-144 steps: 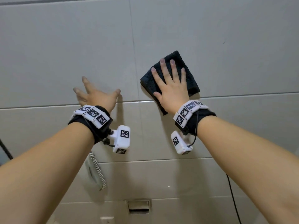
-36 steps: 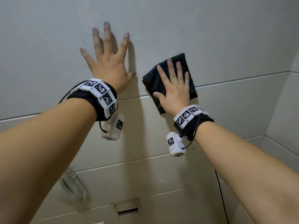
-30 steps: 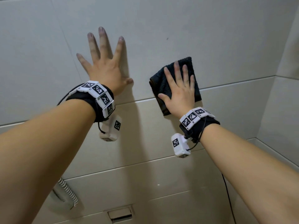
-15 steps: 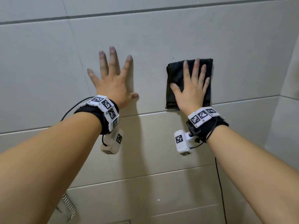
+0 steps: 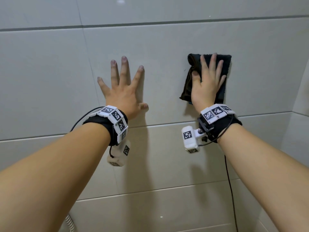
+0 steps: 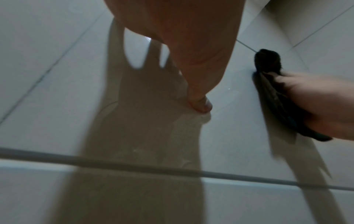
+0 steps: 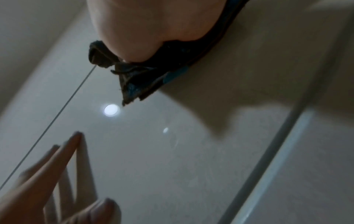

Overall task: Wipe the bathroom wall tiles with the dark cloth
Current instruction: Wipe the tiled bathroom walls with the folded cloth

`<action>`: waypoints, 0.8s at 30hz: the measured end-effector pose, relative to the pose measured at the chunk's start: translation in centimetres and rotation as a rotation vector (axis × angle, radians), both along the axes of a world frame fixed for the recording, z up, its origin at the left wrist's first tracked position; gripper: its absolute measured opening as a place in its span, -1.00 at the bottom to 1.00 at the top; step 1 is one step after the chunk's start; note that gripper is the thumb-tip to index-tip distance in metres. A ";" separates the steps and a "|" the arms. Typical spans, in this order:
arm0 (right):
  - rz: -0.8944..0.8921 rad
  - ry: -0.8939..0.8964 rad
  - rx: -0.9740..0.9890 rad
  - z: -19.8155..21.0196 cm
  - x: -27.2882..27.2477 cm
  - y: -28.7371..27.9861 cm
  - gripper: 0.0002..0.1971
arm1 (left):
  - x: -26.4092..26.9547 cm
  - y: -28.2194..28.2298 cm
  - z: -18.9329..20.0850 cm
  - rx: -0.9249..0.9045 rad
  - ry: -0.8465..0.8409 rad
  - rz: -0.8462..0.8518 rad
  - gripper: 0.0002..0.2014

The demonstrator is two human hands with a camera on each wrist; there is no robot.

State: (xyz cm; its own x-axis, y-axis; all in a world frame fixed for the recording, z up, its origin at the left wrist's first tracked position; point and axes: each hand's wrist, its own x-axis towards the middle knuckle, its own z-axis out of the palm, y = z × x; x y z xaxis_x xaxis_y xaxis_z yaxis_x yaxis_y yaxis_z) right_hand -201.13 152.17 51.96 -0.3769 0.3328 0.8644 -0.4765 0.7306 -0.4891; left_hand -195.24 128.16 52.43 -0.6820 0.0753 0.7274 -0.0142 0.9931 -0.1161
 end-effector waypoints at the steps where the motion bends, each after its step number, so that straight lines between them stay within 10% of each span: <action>1: -0.008 0.004 0.056 0.4 0.1 -0.6 -0.43 | 0.0 0.0 0.0 0.000 0.001 -0.002 0.24; 13: -0.084 0.029 0.519 -9.5 0.6 -1.5 -0.35 | 0.1 0.3 0.0 -0.005 0.000 0.008 0.23; 24: -0.014 0.021 0.447 -5.7 0.7 -1.0 -0.37 | 0.2 0.5 0.2 -0.009 -0.027 0.016 0.23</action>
State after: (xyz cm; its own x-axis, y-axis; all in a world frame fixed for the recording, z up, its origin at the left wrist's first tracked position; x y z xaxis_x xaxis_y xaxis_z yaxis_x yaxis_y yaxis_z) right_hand -200.40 151.12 46.25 -0.3556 -0.0702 0.9320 -0.4714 0.8745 -0.1140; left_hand -194.99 128.64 52.59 -0.7029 0.0706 0.7077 -0.0270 0.9917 -0.1258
